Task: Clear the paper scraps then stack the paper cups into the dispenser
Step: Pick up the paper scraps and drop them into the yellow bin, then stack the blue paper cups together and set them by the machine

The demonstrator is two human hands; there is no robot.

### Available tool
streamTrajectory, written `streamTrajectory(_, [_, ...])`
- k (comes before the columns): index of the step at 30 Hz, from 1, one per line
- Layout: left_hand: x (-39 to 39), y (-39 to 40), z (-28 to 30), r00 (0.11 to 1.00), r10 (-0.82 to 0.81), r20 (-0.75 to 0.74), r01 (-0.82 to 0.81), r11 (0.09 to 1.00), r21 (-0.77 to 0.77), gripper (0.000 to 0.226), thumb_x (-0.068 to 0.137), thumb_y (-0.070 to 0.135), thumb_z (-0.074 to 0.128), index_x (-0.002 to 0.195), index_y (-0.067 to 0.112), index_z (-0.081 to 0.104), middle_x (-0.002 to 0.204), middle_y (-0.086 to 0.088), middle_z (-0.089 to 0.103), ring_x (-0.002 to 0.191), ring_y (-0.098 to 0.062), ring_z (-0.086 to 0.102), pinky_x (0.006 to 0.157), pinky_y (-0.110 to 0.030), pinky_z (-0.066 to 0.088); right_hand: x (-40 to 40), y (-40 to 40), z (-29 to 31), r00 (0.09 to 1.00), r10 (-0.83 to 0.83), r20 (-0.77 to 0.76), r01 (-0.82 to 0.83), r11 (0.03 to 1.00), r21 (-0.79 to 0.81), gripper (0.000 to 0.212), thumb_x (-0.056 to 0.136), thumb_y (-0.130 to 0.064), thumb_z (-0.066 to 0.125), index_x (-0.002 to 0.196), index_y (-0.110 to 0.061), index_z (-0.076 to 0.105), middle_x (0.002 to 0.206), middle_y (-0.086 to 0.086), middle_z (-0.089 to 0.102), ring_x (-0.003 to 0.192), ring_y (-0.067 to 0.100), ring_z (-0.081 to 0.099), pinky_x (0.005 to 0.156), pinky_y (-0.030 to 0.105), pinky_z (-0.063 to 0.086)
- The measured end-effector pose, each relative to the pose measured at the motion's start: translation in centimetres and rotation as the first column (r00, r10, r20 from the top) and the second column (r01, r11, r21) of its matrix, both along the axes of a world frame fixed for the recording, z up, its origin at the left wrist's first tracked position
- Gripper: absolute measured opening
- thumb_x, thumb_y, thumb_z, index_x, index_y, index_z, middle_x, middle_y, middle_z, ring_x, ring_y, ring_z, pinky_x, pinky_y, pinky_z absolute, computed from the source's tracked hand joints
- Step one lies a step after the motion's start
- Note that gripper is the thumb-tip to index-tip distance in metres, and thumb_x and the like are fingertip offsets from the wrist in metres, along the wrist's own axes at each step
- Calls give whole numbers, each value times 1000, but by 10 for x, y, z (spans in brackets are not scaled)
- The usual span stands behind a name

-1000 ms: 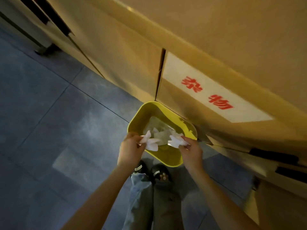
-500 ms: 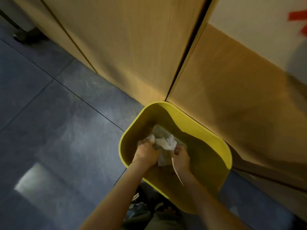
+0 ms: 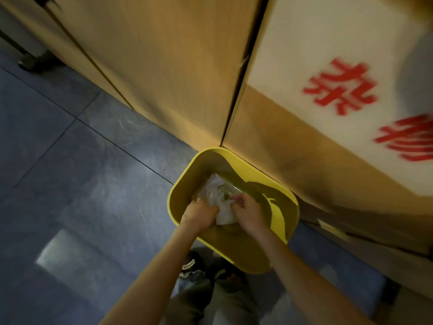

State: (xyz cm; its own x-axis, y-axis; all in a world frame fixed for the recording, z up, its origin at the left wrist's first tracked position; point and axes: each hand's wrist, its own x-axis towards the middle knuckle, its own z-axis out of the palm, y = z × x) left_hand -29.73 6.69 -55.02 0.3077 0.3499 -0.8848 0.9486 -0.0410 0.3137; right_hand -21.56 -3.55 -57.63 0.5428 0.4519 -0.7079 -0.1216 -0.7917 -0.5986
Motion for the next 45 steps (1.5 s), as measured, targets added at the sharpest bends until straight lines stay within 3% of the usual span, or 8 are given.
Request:
streamTrajectory(6, [4, 10, 124, 970, 71, 233, -136, 951, 277, 18, 86, 20, 48, 79, 7, 59, 80, -16, 59, 77, -28, 56, 66, -35, 45, 12, 3, 133, 977, 197, 87, -201, 979, 35, 20, 92, -17, 47, 102, -5, 60, 107, 18, 66, 100, 29, 59, 81, 35, 45])
streamTrajectory(10, [19, 13, 234, 921, -72, 384, -75, 932, 355, 20, 87, 22, 52, 85, 7, 65, 76, -8, 61, 76, -23, 55, 71, -36, 47, 23, 2, 241, 910, 255, 328, -298, 951, 86, 21, 90, -23, 50, 96, -7, 61, 95, 18, 69, 91, 33, 63, 78, 45, 51])
streamTrajectory(14, [38, 7, 335, 849, -175, 499, -51, 912, 407, 21, 86, 20, 53, 81, 2, 63, 74, -21, 65, 75, -34, 60, 67, -41, 46, 35, -4, 351, 834, 60, 549, -225, 944, 240, 14, 89, -20, 53, 89, -11, 63, 85, 9, 72, 65, 22, 60, 60, 35, 45])
streamTrajectory(23, [134, -38, 487, 546, -530, 648, 76, 802, 592, 11, 86, 16, 55, 85, 10, 64, 83, -11, 70, 79, -29, 63, 68, -33, 44, 109, -65, 520, 687, -392, 611, 158, 902, 401, 13, 90, -19, 52, 91, -13, 63, 79, 11, 71, 73, 25, 66, 73, 44, 54])
streamTrajectory(33, [257, -127, 508, 259, -746, 613, 244, 665, 706, 44, 77, 5, 59, 120, 9, 50, 122, -12, 54, 112, -28, 52, 93, -36, 44, 193, -177, 529, 484, -692, 536, 507, 720, 473, 14, 91, -16, 50, 102, -16, 59, 92, 0, 62, 86, 18, 60, 79, 34, 49])
streamTrajectory(41, [316, -164, 449, 92, -995, 39, 493, 79, 866, 98, 42, 28, 83, 131, 19, 43, 140, -10, 49, 128, -33, 46, 98, -53, 42, 265, -214, 496, 484, -686, 544, 624, 706, 335, 52, 85, -10, 51, 134, -11, 33, 135, 17, 43, 120, 30, 46, 104, 44, 39])
streamTrajectory(43, [323, -167, 441, 46, -997, 58, 540, 74, 838, 102, 52, 28, 80, 140, 21, 28, 151, -1, 27, 140, -29, 27, 109, -55, 27, 282, -216, 486, 509, -656, 557, 639, 722, 267, 58, 86, -6, 50, 138, -8, 26, 144, 19, 32, 130, 31, 36, 110, 40, 31])
streamTrajectory(45, [326, -167, 431, 37, -999, 39, 532, 52, 845, 105, 41, 31, 83, 134, 23, 35, 143, -1, 45, 131, -29, 43, 105, -56, 33, 297, -215, 476, 546, -618, 565, 639, 744, 196, 58, 89, -4, 46, 141, -7, 20, 151, 20, 21, 137, 31, 24, 113, 39, 24])
